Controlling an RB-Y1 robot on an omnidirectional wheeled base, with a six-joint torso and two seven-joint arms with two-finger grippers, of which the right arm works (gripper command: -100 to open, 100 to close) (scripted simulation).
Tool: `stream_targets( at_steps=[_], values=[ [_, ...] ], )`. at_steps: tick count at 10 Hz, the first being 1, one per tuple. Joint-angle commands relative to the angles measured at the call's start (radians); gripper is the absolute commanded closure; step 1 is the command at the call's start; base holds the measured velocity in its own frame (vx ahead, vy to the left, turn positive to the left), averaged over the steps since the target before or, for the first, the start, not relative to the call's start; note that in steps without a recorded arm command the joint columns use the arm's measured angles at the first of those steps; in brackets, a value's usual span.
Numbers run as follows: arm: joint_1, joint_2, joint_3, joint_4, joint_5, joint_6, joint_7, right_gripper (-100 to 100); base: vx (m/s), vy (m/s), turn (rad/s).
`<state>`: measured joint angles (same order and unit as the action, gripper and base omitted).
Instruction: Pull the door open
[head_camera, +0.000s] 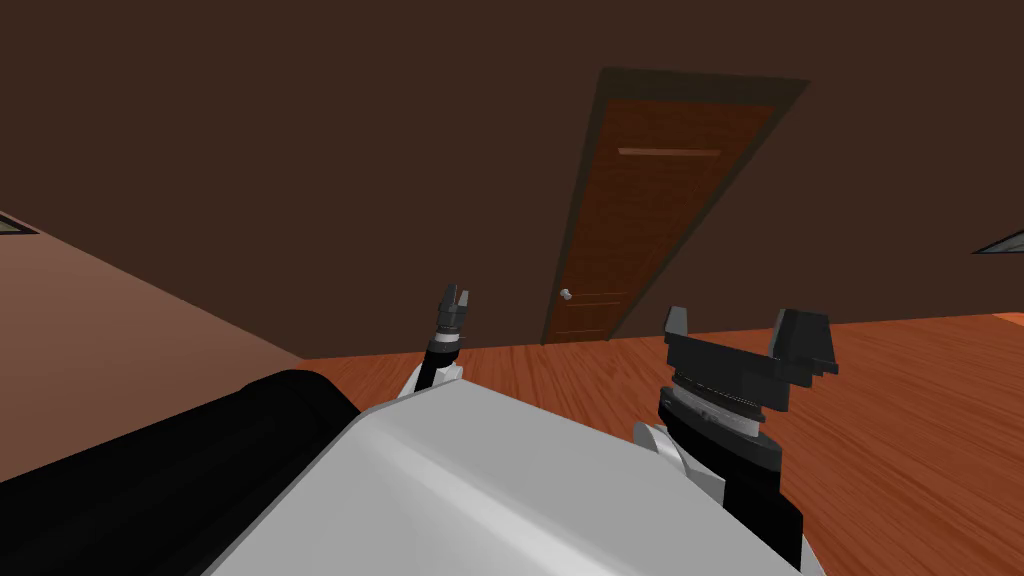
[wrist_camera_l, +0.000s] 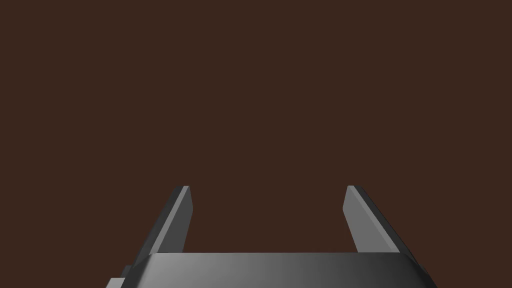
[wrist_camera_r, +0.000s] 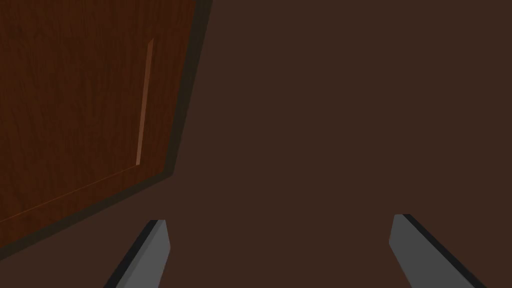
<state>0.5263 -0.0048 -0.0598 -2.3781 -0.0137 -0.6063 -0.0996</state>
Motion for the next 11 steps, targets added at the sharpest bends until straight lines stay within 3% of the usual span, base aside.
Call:
stream_targets(
  at_steps=[1,6,11],
  values=[
    [-0.008,-0.007,-0.001,0.031,0.006,-0.005,0.028,-100,0.036,-0.01,0.038],
    [-0.035,-0.028,-0.006,0.144,0.028,-0.024,0.128,-100,0.08,-0.02,0.045],
    [-0.07,-0.05,-0.011,0.289,0.057,-0.048,0.256,-100,0.083,-0.029,0.052]
  ],
)
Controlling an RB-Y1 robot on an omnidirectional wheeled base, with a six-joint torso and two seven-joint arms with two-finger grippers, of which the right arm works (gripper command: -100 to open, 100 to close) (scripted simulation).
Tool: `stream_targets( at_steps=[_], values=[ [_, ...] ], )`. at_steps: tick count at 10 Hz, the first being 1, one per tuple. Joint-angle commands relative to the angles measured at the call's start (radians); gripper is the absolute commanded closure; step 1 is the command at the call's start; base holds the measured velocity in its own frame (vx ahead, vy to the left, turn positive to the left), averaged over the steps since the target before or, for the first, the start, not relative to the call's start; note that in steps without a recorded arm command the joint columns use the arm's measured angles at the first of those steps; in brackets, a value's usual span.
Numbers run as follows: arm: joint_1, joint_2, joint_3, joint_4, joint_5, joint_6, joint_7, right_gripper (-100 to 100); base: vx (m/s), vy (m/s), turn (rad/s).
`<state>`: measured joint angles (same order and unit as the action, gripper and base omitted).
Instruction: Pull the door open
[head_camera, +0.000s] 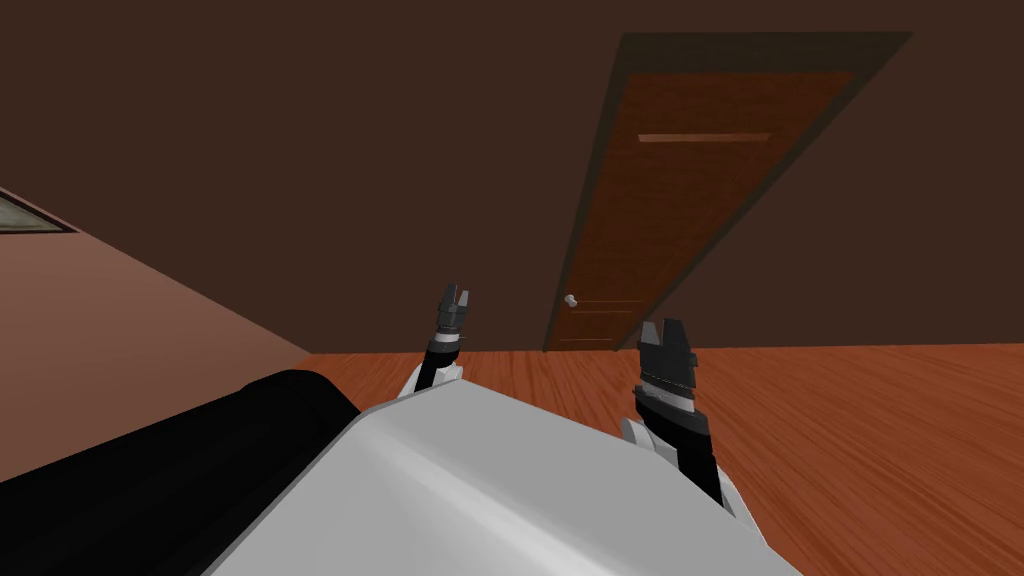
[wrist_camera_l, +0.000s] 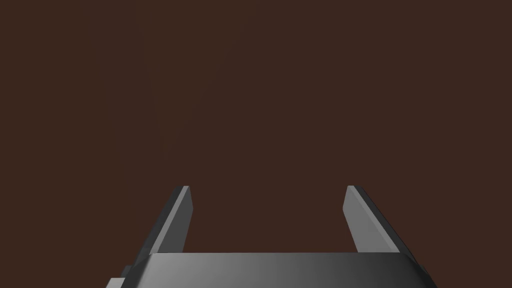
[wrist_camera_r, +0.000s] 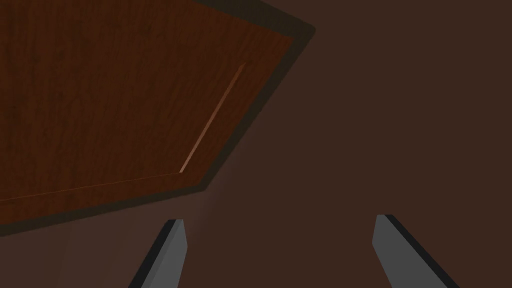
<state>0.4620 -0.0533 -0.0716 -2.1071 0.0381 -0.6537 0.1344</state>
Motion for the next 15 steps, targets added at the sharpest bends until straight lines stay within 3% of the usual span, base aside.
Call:
stream_targets(
  at_steps=[1,4,5,8,13,14,15],
  values=[
    [-0.013,-0.007,-0.001,0.05,0.011,-0.006,0.05,-100,0.081,-0.04,0.059],
    [-0.039,-0.021,-0.005,0.151,0.032,-0.024,0.138,-100,0.094,-0.03,0.065],
    [-0.039,-0.021,-0.005,0.155,0.032,-0.024,0.143,-100,0.06,-0.026,0.024],
    [-0.066,-0.034,-0.009,0.252,0.054,-0.042,0.233,-100,0.077,-0.033,0.057],
    [-0.094,-0.048,-0.013,0.381,0.077,-0.062,0.345,-100,0.059,-0.027,0.044],
    [-0.094,-0.048,-0.013,0.382,0.077,-0.062,0.345,-100,0.045,-0.021,0.023],
    [-0.103,-0.052,-0.015,0.421,0.085,-0.068,0.38,-100,0.053,-0.027,0.047]
  ],
)
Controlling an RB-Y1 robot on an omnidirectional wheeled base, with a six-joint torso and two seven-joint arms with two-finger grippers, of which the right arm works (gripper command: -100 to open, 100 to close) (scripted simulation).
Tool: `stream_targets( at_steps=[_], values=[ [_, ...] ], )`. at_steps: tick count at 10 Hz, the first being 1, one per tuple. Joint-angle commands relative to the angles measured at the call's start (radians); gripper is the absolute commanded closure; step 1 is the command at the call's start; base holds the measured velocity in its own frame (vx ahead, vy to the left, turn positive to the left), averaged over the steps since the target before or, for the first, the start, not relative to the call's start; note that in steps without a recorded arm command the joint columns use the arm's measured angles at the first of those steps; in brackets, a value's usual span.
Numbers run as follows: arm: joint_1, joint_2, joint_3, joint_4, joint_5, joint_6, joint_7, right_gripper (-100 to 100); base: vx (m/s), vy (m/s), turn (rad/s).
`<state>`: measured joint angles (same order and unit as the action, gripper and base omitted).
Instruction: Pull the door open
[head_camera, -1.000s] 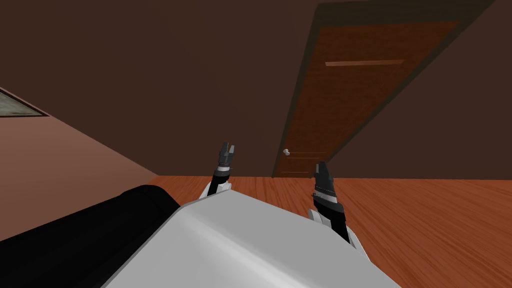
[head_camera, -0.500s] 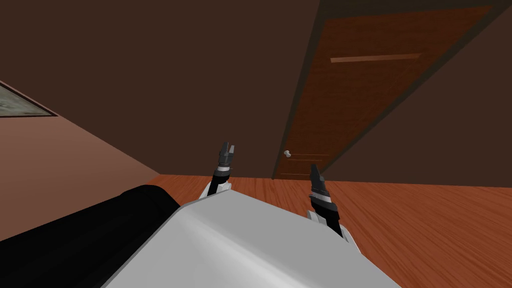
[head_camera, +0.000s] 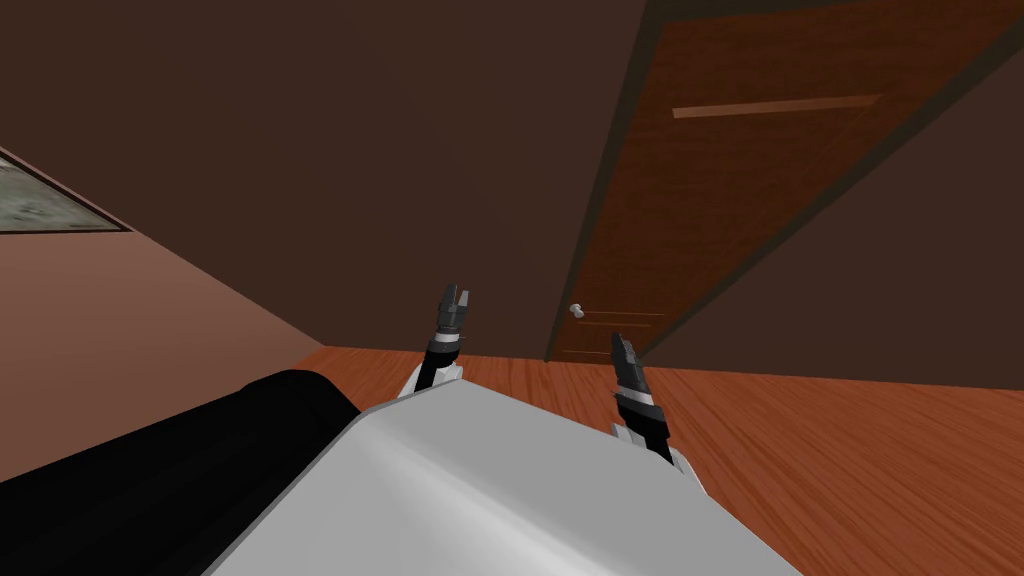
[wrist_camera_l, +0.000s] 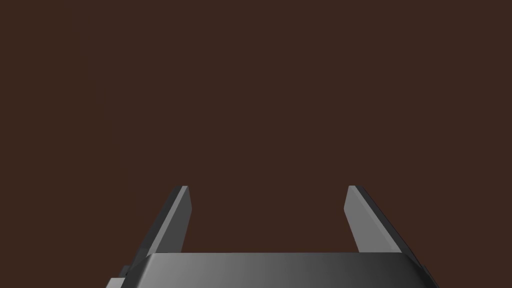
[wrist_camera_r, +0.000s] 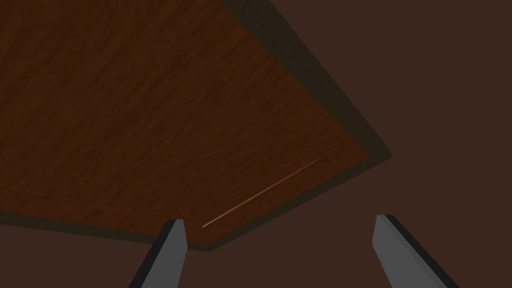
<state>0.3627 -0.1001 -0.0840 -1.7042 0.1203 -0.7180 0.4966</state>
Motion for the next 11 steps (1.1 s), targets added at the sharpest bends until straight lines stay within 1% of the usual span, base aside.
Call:
stream_targets(
  at_steps=[1,2,5,6,10,11],
  values=[
    [-0.013,-0.01,-0.004,0.05,0.01,-0.011,0.05,-100,0.065,-0.031,0.07],
    [-0.013,-0.01,-0.004,0.058,0.01,-0.011,0.052,-100,0.053,-0.021,0.03],
    [-0.042,-0.022,-0.009,0.163,0.033,-0.03,0.145,-100,0.075,-0.044,0.067],
    [-0.042,-0.022,-0.009,0.175,0.033,-0.03,0.157,-100,0.069,-0.033,0.024],
    [-0.078,-0.037,-0.015,0.319,0.063,-0.056,0.281,-100,0.078,-0.038,0.063],
    [-0.078,-0.037,-0.015,0.327,0.063,-0.056,0.291,-100,0.059,-0.024,0.02]
  ],
)
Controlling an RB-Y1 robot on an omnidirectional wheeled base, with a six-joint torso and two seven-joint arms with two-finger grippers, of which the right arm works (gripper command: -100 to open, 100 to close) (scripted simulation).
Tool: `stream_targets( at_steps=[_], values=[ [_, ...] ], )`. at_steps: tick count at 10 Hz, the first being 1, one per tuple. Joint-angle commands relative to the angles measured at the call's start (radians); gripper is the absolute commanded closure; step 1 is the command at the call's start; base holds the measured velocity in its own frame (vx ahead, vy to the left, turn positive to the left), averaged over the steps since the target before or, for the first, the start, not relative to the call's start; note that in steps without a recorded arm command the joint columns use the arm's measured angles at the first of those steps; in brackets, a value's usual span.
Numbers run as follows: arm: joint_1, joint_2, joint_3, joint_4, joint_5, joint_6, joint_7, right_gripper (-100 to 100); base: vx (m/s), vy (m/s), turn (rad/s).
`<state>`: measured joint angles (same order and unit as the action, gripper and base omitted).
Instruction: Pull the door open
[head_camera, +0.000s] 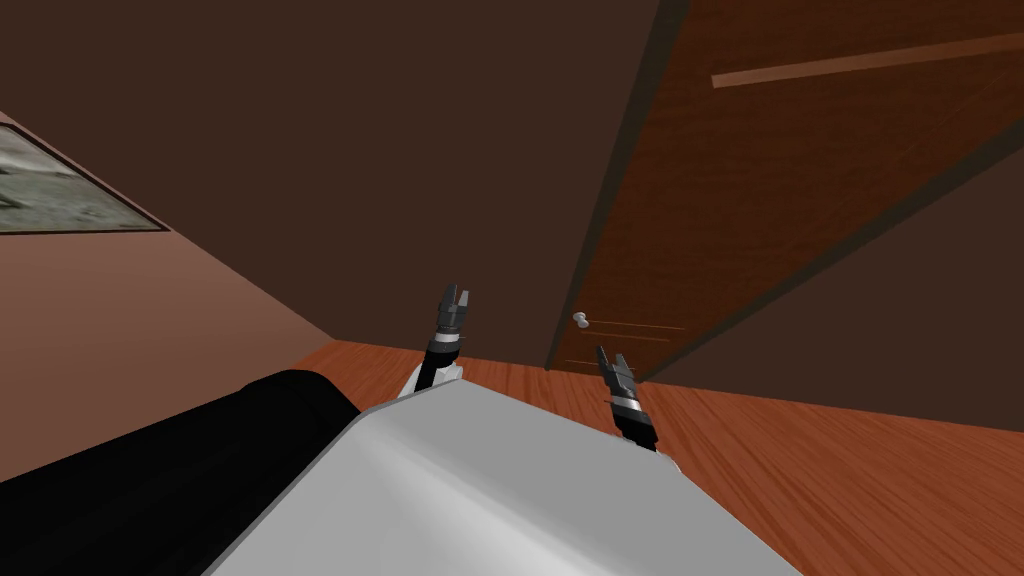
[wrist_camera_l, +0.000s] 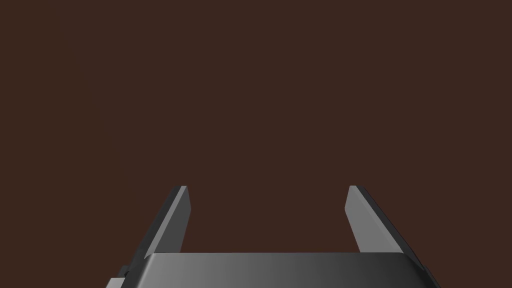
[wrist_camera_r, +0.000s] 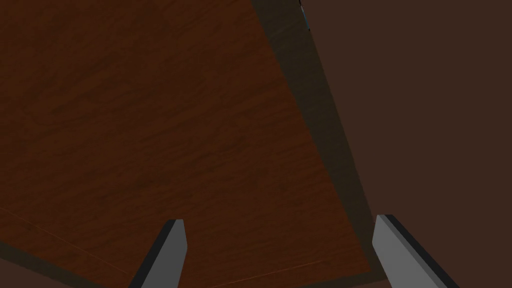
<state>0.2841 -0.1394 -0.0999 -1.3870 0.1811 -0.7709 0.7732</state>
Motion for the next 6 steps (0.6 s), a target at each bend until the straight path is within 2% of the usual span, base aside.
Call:
stream_targets(
  at_steps=[1,6],
  values=[
    [-0.008,-0.001,0.0,0.045,0.009,-0.009,0.046,-100,0.053,-0.03,0.032],
    [-0.049,-0.016,-0.007,0.206,0.043,-0.037,0.195,-100,0.086,-0.048,0.065]
  ],
)
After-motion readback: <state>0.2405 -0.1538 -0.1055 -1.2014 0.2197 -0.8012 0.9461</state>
